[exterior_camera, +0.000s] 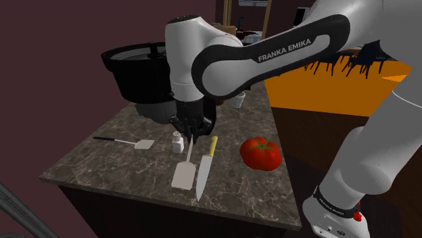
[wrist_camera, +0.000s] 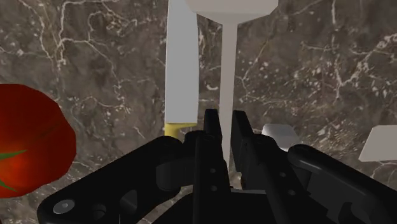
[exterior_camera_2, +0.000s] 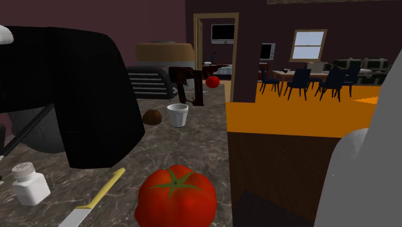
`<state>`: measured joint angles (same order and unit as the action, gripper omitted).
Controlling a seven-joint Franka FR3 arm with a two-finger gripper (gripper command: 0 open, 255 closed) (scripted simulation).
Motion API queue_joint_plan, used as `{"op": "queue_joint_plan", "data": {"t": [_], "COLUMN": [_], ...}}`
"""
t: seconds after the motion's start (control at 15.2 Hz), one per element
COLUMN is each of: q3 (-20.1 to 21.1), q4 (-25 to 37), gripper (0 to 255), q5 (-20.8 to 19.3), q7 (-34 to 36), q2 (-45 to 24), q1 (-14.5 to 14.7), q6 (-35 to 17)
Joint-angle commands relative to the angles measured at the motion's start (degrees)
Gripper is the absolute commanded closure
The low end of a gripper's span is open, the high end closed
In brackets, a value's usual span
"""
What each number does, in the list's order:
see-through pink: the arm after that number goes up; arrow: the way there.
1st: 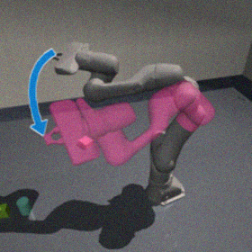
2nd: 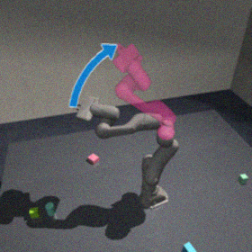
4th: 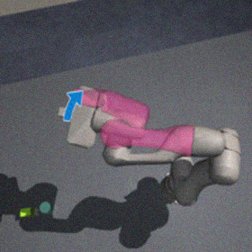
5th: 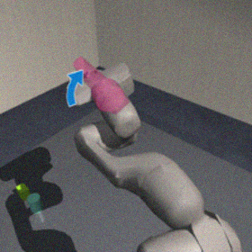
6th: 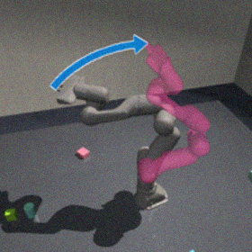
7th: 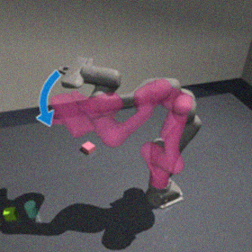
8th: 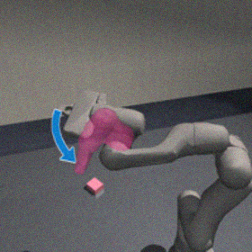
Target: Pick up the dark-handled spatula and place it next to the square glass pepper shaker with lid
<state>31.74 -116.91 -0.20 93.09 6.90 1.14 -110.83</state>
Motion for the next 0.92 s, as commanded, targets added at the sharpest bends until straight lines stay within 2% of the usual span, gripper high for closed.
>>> {"op": "queue_joint_plan", "data": {"t": [0.0,0.86], "q3": [0.22,0.91], "q4": [-0.89,-7.57], "gripper": [255,255], "q5": [-0.3,-2.65], "q7": [0.49,2.72], "q2": [-0.57,-4.34], "q1": [0.07,0.15], "q6": [-1.4,-11.2]}}
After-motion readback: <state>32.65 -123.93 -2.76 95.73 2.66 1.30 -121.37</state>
